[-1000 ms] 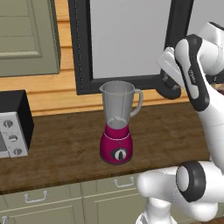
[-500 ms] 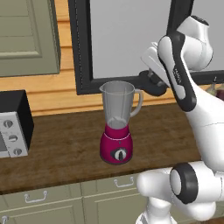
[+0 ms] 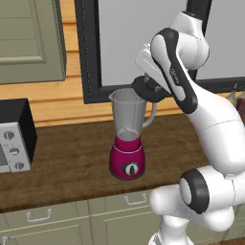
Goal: Close the lid blender by securely placing the lid on top.
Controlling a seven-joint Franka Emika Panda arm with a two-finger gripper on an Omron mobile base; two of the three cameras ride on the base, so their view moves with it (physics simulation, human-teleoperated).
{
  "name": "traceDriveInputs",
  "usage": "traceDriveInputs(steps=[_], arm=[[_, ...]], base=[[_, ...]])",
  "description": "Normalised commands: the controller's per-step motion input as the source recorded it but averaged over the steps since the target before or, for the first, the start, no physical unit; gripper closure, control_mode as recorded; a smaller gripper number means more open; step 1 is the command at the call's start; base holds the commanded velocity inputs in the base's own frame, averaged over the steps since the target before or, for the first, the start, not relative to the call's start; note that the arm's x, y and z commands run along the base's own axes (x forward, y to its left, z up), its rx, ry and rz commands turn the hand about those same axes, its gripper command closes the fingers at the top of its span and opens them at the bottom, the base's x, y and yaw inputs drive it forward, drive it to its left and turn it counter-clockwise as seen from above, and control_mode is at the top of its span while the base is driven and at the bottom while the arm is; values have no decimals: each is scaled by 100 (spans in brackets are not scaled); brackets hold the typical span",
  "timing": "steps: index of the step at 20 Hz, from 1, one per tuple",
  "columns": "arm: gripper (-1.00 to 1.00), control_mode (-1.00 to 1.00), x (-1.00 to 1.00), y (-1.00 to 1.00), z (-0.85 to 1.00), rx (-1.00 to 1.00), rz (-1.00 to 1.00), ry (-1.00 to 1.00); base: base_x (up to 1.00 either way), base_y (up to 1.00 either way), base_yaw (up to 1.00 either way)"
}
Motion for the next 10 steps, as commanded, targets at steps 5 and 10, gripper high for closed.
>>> traceDriveInputs(steps=[5,10], arm=[[100,-100,32,64,0,-8,1,14],[100,-100,25,28,0,-6,0,8]], base=[[0,0,0],[0,0,0]])
